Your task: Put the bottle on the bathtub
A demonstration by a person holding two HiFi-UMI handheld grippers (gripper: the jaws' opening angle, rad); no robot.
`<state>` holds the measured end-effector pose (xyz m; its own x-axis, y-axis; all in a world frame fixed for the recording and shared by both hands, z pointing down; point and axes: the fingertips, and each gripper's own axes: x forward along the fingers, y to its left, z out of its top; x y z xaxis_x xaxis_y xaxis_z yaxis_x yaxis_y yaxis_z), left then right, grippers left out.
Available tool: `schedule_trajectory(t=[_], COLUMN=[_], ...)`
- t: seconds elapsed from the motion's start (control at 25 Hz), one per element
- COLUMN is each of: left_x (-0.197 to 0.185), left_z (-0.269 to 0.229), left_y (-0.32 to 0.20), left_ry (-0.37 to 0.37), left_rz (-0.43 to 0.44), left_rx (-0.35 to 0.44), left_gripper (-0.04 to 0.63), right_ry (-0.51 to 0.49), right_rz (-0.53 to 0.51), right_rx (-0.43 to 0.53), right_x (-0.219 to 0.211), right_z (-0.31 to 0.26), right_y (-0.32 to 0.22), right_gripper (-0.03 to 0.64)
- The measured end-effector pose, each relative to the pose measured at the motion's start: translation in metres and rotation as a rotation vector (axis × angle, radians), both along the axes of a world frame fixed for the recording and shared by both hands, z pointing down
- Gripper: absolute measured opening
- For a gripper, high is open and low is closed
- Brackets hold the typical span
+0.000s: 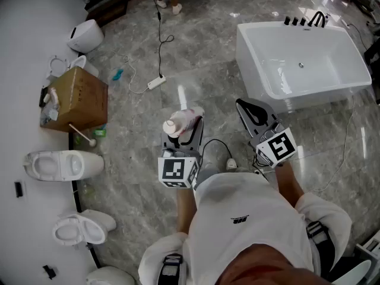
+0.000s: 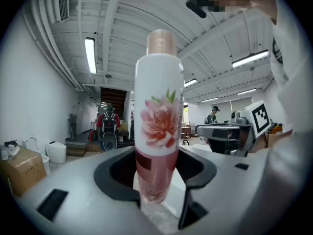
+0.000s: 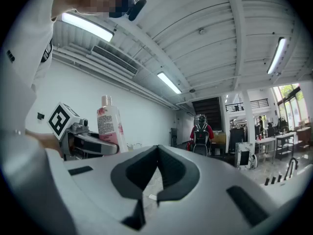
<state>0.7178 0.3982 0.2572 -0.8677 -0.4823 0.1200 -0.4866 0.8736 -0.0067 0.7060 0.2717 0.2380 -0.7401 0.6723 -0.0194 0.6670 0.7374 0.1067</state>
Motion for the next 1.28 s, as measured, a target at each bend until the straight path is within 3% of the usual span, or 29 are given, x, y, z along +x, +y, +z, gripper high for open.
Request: schedule_trajectory(t=[0.32, 0.64, 0.96, 1.28], left_x=[-0.027, -0.082, -0.171, -0.282], left_z=[0.006, 0.013, 0.019, 0.026], left_y=[-0.014, -0.016, -0.024, -0.015], left_ry=[-0.013, -0.016, -0.003, 0.033], left_rz=[-0.008, -0.011, 0.025, 0.053], left_rx=[0.008, 0.014, 0.02, 0.01], left_gripper=[0.232, 0.232, 0.232, 0.232], right_ry=[-0.001, -0.001, 0.017, 0.019], right_rz=[-0.008, -0.006, 0.034, 0.06], right_rx=[-0.012, 0.011, 0.021, 0.005], right_x=[-0.033, -0.085, -0.168, -0.286], right_z=[0.007, 0.011, 0.017, 0.008], right_y=[-0.011, -0.013, -0.023, -0.009], right_gripper=[-0.005, -0.005, -0.005, -0.005])
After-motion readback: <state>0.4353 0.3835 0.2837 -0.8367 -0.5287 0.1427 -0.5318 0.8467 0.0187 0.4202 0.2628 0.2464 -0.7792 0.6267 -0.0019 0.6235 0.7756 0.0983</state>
